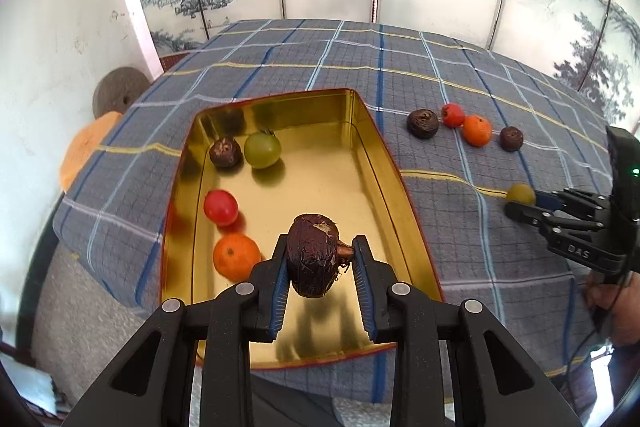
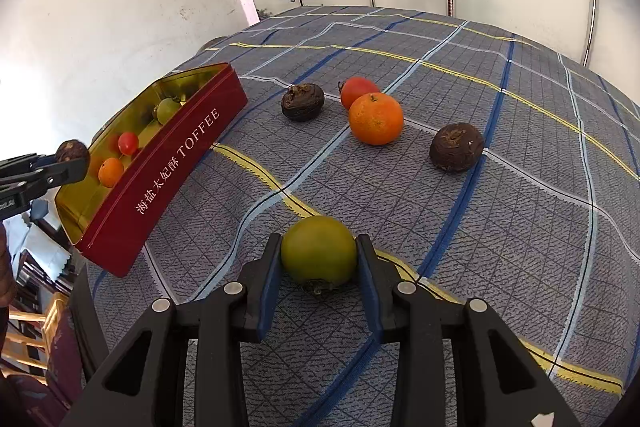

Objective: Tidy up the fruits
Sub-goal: 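Carry the brown dried fruit over the tin with the left gripper, then lower the brown dried fruit into the tin and open the left gripper, then carry the green lime into the tin and open the right gripper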

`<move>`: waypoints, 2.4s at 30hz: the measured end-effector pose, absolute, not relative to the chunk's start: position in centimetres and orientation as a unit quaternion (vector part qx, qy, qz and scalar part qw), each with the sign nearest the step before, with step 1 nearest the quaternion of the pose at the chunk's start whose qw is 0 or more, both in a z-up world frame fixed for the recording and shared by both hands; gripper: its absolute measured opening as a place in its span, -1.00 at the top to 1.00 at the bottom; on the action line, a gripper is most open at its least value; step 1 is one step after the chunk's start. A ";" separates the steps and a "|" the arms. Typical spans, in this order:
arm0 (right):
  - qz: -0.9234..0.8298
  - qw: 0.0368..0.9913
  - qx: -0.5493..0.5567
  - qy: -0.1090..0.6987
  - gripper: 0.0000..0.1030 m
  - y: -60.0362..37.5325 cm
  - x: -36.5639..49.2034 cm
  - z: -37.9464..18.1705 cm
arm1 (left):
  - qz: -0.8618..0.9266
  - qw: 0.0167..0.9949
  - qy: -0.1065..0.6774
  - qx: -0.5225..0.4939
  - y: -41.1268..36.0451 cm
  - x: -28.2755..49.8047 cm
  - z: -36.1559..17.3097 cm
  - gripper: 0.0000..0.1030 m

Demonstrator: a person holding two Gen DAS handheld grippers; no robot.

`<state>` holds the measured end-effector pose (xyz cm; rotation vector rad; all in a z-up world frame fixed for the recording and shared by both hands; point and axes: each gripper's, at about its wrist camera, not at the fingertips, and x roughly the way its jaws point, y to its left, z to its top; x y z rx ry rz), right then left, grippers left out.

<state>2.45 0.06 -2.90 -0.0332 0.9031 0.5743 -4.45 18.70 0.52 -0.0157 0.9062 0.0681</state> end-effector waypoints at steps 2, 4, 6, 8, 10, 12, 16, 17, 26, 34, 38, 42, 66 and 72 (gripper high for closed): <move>0.273 0.860 -0.016 0.430 0.35 0.1 2.4 -2.9 | 0.037 0.899 0.436 0.004 18.7 -3.8 0.3 0.40; 0.273 0.860 -0.016 0.430 0.35 0.1 2.4 -2.9 | 0.041 0.899 0.437 0.011 18.8 -3.2 0.0 0.40; 0.273 0.860 -0.016 0.430 0.35 0.1 2.4 -2.9 | 0.046 0.898 0.437 0.019 18.9 -2.5 -0.4 0.40; 0.274 0.860 -0.016 0.430 0.35 0.0 2.4 -2.9 | 0.052 0.898 0.435 0.028 19.0 -1.8 -0.6 0.40; 0.274 0.860 -0.016 0.430 0.35 0.1 2.4 -2.9 | 0.062 0.898 0.433 0.038 19.1 -1.2 -0.8 0.39; 0.274 0.860 -0.016 0.430 0.35 0.1 2.4 -2.9 | 0.065 0.897 0.435 0.042 19.2 -0.5 -0.9 0.39; 0.273 0.860 -0.016 0.430 0.35 0.1 2.4 -2.9 | 0.075 0.895 0.436 0.052 19.5 1.2 -1.2 0.38; 0.273 0.860 -0.016 0.430 0.35 0.1 2.4 -2.9 | 0.075 0.894 0.439 0.053 19.6 1.6 -1.3 0.35; 0.273 0.860 -0.017 0.430 0.35 0.1 2.4 -2.9 | 0.092 0.904 0.415 0.042 20.0 0.3 -0.1 -0.33; 0.280 0.859 -0.015 0.429 0.35 0.2 2.3 -2.8 | 0.112 0.911 0.395 -0.046 23.3 -6.3 0.9 -0.36; 0.285 0.860 -0.005 0.423 0.35 -0.2 2.0 -2.2 | 0.131 0.906 0.395 -0.075 25.3 -9.4 0.6 -0.36; 0.308 0.860 0.022 0.407 0.35 0.0 1.5 0.2 | 0.134 0.899 0.410 -0.077 25.5 -11.2 0.4 -0.36; 0.438 0.798 -0.040 0.413 -0.12 17.6 1.0 1.6 | 0.128 0.909 0.394 -0.040 24.0 -13.8 1.1 -0.38; 0.405 0.833 -0.038 0.376 -0.36 12.9 -0.4 3.0 | 0.098 0.910 0.403 -0.029 23.0 -13.7 1.0 -0.38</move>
